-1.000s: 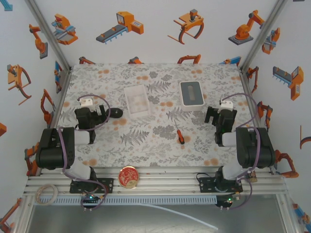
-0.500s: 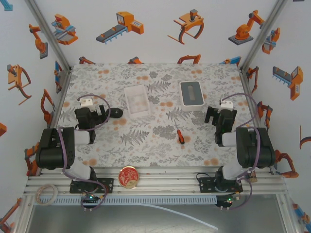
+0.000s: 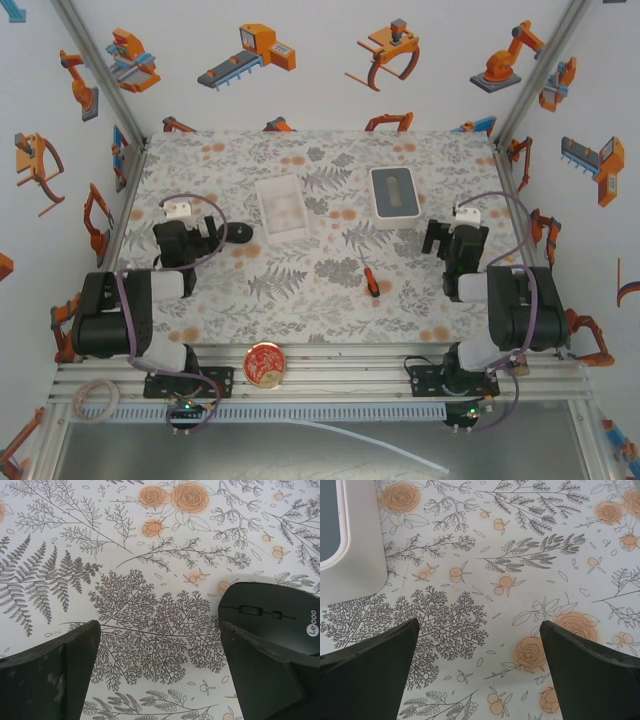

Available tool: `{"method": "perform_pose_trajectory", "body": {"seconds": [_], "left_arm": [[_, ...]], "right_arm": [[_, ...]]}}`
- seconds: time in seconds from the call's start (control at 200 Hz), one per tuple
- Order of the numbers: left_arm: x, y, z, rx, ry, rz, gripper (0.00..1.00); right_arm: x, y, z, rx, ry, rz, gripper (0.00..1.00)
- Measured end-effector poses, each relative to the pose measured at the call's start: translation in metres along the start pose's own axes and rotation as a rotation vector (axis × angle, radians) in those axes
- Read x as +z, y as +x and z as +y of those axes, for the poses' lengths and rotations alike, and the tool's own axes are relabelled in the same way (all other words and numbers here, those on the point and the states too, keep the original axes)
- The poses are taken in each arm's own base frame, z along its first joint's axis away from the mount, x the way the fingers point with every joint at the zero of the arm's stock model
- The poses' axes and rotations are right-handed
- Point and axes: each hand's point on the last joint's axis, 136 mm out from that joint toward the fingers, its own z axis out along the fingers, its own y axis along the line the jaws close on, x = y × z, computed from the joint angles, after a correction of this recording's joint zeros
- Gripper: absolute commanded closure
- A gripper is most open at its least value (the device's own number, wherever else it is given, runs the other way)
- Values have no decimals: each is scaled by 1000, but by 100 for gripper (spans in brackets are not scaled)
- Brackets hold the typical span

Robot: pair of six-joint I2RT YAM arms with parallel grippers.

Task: Put the screwdriver in the bin

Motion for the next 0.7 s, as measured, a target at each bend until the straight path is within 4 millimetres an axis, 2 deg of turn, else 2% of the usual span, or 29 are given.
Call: {"method": "perform_pose_trajectory", "body": {"seconds": [0.245,0.315,0.396,0.486,0.556,0.636,0.701], "left_arm": [[-7,-41,4,14,-34,31,3],[-12,-50,5,24,-42,70,3],[-21,-61,4,48,-39,132,3],[-33,-76,1,76,-25,195,3],[-46,-89,-2,102,0,238,3],[-63,-95,-9,126,48,289,3],[-77,-94,-14,140,87,338,3]], "right_arm": [[-23,-36,-10,25,41,-49,1],[-30,-53,-13,56,67,-28,1],[-42,-83,-8,107,72,-9,1],[-65,-117,14,148,24,6,1],[-84,-127,41,152,-43,48,6],[-103,-118,79,129,-147,143,12],[-116,-97,105,100,-213,249,14]]}}
